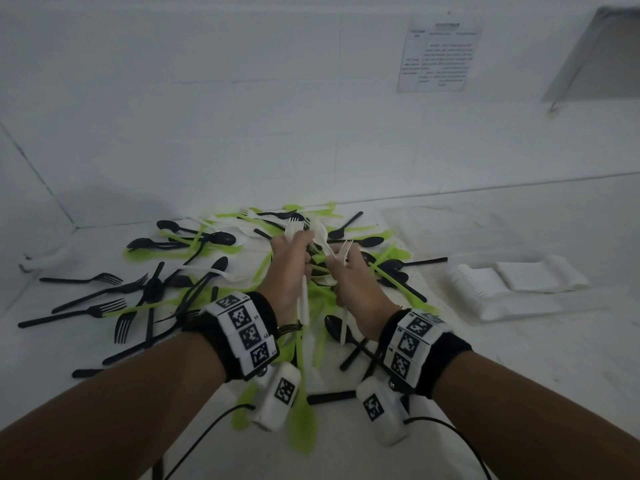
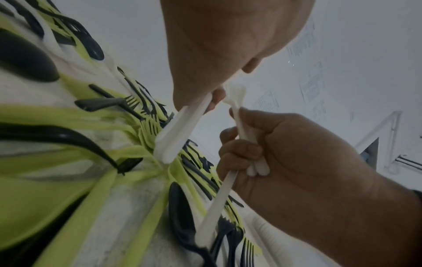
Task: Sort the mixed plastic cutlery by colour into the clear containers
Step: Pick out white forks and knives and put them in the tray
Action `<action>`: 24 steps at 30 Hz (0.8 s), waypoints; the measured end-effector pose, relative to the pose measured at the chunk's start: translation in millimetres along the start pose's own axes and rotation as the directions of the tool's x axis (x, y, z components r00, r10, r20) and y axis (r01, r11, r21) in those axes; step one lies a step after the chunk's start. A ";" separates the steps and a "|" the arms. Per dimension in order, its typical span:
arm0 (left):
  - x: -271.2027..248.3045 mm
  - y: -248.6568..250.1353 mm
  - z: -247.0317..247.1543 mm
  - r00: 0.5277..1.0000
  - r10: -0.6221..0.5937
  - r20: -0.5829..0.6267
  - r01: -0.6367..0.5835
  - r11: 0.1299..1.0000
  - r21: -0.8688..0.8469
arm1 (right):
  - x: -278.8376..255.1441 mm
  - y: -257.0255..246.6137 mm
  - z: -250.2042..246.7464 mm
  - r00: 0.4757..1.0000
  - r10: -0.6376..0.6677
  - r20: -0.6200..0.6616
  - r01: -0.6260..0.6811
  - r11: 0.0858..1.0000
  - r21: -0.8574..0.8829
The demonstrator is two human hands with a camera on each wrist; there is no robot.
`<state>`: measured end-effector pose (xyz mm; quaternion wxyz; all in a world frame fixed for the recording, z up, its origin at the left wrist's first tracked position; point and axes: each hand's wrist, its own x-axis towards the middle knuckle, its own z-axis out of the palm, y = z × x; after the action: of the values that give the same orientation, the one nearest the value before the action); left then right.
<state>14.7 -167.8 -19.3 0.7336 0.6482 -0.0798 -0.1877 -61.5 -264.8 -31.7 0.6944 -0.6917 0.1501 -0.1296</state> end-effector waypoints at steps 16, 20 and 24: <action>12.6 -6.7 -5.1 0.997 -0.079 -0.016 0.080 0.997 0.005 | -4.5 11.0 4.7 0.996 -0.022 0.081 0.023 1.000 -0.014; 15.3 -3.5 -9.3 0.990 -0.090 -0.112 0.080 0.992 -0.093 | 0.7 15.7 4.7 0.999 -0.043 0.032 0.047 0.991 -0.129; 14.7 2.5 -13.0 0.986 -0.104 -0.134 0.077 0.979 -0.189 | 8.8 15.7 -2.0 0.991 -0.086 -0.106 0.067 0.983 -0.173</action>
<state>33.2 -161.2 -20.6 0.7848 0.5925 0.0202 -0.1807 -54.6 -270.0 -47.6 0.6181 -0.7450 0.1729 -0.1819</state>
